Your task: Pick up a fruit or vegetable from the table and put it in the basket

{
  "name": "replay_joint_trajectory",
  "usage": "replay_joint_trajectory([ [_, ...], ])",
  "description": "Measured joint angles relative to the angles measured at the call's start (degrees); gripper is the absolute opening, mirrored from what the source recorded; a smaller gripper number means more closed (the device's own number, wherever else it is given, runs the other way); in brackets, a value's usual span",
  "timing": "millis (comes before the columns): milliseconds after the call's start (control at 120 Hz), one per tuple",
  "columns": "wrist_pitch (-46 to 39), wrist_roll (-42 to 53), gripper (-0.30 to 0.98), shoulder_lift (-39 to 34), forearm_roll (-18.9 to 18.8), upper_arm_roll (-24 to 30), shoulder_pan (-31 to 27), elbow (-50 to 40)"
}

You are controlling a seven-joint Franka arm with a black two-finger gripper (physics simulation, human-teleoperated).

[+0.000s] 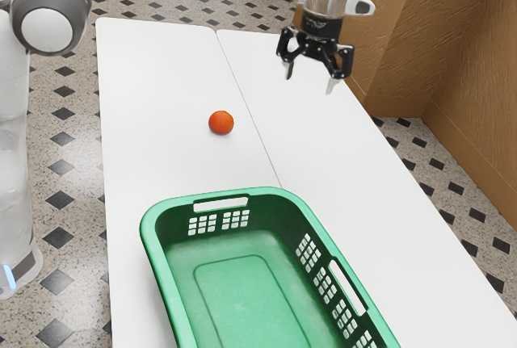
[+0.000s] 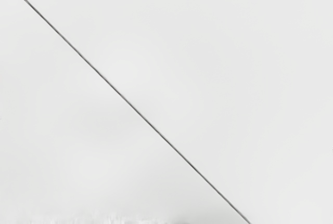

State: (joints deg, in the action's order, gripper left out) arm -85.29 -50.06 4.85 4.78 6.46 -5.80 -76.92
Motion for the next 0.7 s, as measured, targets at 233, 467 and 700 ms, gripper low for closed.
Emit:
replay_joint_trajectory([
  [233, 1.06, -23.27, 0.69, -1.49, 0.57, -0.62, 0.52, -0.22],
  [467, 0.84, -10.49, 0.69, -4.54, -0.17, -7.77, -1.48, -8.39],
  [700, -3.59, 1.28, 0.68, -21.39, -7.0, -13.22, 5.1, -34.5],
])
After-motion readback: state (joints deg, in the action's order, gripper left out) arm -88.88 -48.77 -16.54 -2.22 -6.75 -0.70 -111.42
